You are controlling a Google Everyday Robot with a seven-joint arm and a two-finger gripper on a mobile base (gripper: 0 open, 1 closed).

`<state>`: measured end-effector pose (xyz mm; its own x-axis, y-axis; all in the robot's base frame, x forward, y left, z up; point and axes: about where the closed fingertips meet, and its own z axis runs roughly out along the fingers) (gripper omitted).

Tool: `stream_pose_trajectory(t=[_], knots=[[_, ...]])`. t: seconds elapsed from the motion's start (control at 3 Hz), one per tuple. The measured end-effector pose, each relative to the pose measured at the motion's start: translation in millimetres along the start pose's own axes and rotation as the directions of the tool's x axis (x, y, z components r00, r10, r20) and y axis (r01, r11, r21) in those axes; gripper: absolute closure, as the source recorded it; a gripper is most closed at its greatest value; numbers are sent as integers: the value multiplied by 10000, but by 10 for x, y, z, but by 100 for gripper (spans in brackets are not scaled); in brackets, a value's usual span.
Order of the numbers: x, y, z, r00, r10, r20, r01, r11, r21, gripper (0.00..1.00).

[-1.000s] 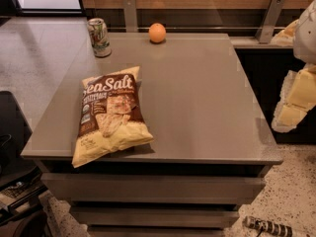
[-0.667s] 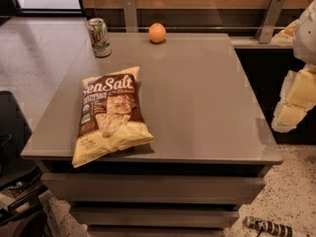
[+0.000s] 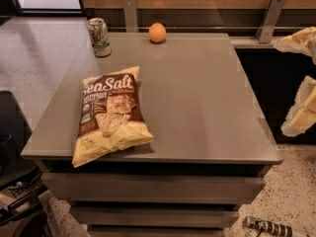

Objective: Move brown chip bag near orange

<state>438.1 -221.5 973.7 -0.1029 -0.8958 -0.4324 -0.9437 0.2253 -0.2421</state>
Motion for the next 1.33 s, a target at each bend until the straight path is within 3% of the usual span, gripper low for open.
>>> stream_pose_trajectory(t=[0.33,0.67,1.0,1.33], knots=[[-111,80,58,9825,-114,1860,189,9991,-385,0],[-362,135,112,9264,95,3764,232,9963,-823,0],[-603,165,164,8541,460,5180,92,9946,-1034,0],[-815,122,326,7888,767,6099,-110,9938,-1107,0]])
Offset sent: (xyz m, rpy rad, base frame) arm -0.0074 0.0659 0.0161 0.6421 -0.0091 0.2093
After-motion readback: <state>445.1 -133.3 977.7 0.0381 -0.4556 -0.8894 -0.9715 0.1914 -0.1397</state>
